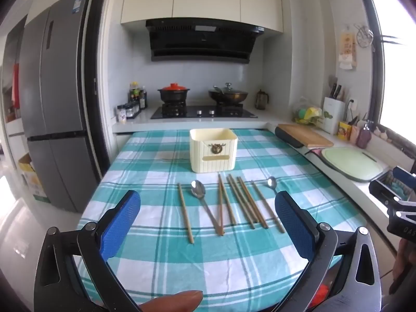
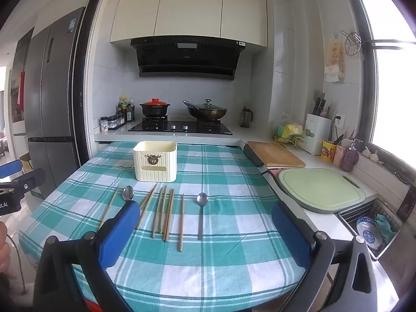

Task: Organize utensils

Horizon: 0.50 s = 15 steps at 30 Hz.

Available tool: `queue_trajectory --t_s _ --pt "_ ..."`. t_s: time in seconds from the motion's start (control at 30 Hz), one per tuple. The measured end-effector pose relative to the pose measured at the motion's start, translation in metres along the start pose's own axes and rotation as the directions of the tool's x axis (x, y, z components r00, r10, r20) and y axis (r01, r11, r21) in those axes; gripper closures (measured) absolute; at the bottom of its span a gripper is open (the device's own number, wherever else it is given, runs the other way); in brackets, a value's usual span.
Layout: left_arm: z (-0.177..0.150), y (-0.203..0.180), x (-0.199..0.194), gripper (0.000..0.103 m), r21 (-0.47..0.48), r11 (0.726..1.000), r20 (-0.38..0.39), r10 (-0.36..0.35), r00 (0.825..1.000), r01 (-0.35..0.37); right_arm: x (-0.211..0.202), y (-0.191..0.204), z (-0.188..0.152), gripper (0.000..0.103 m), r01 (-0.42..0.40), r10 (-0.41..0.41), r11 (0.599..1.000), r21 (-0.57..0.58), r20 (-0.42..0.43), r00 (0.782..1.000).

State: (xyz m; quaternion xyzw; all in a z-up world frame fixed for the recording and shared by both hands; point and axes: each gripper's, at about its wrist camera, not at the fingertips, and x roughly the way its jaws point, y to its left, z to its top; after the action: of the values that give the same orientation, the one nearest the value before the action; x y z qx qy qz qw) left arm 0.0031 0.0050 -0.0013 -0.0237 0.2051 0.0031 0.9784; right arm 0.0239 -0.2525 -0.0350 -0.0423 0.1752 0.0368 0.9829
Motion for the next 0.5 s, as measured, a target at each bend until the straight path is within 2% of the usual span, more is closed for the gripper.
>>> queue_trajectory --t_s 0.07,0.1,0.5 --pt "-0.0002 0.0000 -0.0002 0.000 -0.001 1.000 -0.001 0.001 1.000 -0.001 0.0000 0.0001 0.0008 0.000 -0.002 0.002 1.000 0.003 -0.007 1.000" --pt "-0.0004 -0.0006 -0.0002 0.000 -0.001 1.000 -0.001 0.002 1.000 -0.002 -0.0048 -0.0018 -0.0010 0.000 0.000 -0.001 1.000 0.012 0.034 0.999" --pt "0.0016 -0.0018 0.0048 0.000 0.000 1.000 -0.015 0.019 1.000 -0.019 -0.0040 0.0014 0.0011 0.000 -0.001 0.000 1.000 0.007 0.042 0.999"
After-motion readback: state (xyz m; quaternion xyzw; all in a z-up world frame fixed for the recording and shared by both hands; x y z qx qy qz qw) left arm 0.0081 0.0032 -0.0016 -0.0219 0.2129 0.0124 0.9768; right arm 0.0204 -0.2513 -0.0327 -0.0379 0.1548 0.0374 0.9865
